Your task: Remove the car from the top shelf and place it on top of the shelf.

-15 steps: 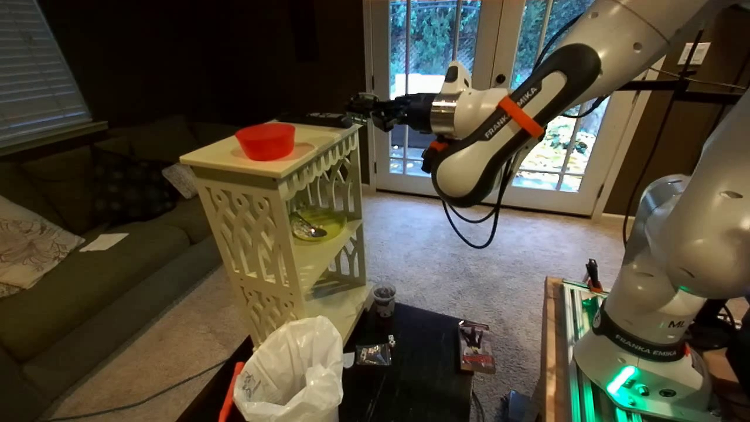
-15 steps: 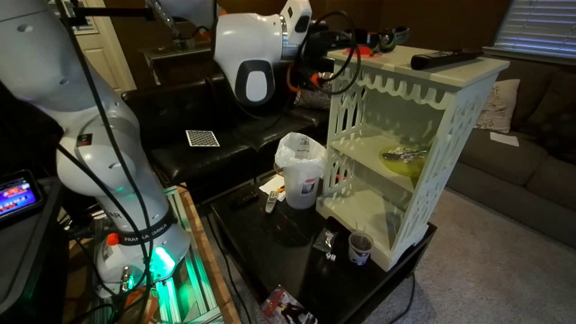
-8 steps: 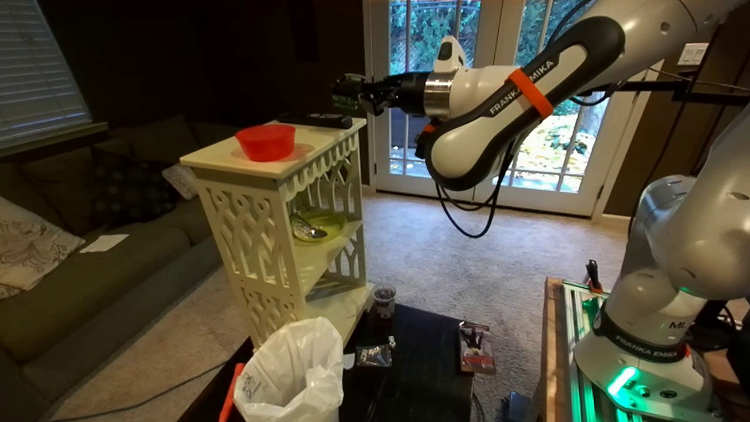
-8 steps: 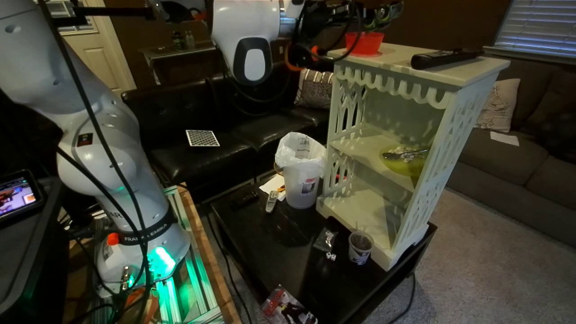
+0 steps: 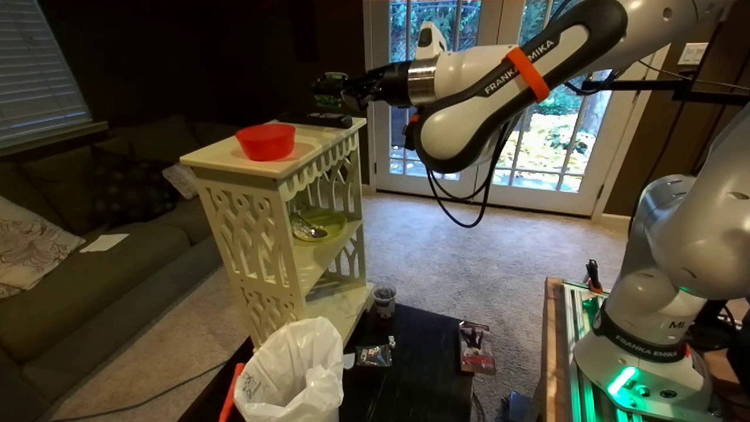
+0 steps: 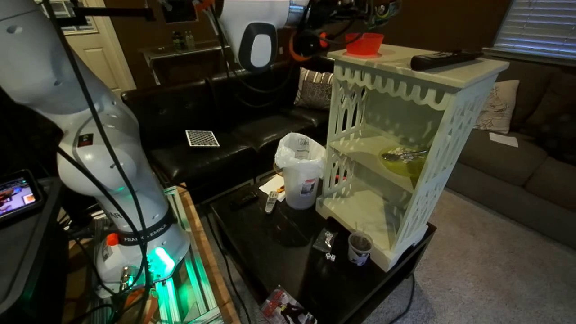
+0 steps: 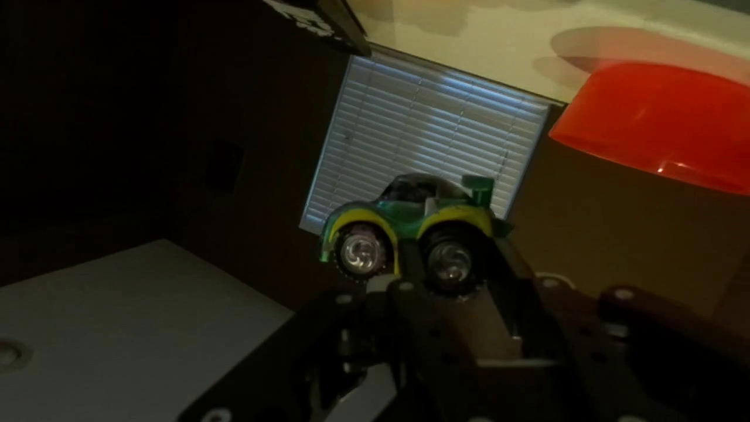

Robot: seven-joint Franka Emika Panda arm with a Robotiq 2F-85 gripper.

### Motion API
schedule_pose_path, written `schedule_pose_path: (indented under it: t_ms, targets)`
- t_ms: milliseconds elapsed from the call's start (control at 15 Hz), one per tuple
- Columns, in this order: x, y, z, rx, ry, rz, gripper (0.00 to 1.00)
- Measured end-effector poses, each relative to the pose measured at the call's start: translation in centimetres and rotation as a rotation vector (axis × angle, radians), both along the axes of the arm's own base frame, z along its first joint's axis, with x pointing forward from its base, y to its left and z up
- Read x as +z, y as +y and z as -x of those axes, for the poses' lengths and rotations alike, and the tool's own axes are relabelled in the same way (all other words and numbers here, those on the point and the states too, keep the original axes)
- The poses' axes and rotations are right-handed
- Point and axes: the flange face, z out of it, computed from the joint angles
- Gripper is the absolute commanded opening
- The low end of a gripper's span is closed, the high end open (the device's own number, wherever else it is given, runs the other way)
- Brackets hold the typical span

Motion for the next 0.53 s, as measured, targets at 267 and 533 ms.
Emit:
schedule_pose_path:
  t_ms: [267, 533]
  targets:
    - [2.7, -0.5, -3.2, 0.049, 0.126, 0.014, 0.08]
    - [5.6, -2.7, -5.5, 0.031, 0.127, 0.002, 0.33]
